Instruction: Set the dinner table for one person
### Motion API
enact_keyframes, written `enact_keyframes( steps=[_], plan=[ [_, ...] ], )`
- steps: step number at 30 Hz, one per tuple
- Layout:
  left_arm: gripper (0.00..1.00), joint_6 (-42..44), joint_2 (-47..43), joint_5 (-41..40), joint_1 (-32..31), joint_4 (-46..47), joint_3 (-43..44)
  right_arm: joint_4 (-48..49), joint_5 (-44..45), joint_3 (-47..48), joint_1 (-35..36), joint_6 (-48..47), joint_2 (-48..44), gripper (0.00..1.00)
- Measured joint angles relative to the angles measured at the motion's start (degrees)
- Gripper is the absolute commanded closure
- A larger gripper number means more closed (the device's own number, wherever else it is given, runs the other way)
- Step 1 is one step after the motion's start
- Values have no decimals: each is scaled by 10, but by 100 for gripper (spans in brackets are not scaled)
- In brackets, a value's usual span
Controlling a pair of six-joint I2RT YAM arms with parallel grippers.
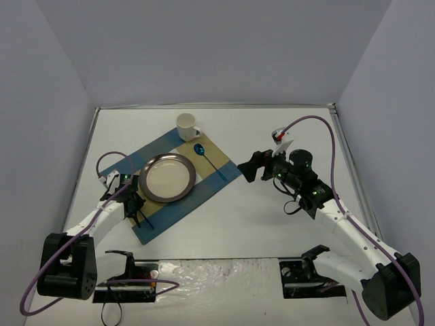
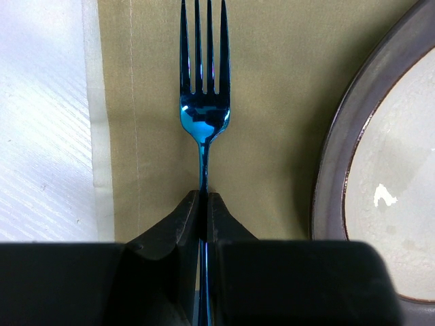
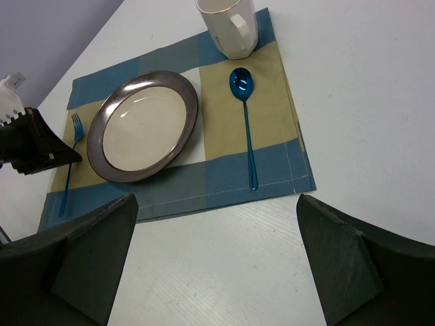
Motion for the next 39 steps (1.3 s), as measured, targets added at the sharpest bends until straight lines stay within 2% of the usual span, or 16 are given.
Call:
enact_keyframes(
  steps=[12, 20, 32, 39],
  plan=[
    [100, -2, -22, 14, 0, -48, 0, 0, 0, 0, 0, 0, 3, 0],
    [87, -1, -25, 14, 0, -60, 0, 0, -1, 0, 0, 0, 6, 0],
    [76, -2, -16, 23, 0, -61, 9, 1, -4, 0, 0, 0, 6, 0],
    [62, 1, -49, 30, 0, -135, 43, -2, 1, 0, 0, 0, 6, 0]
  ],
)
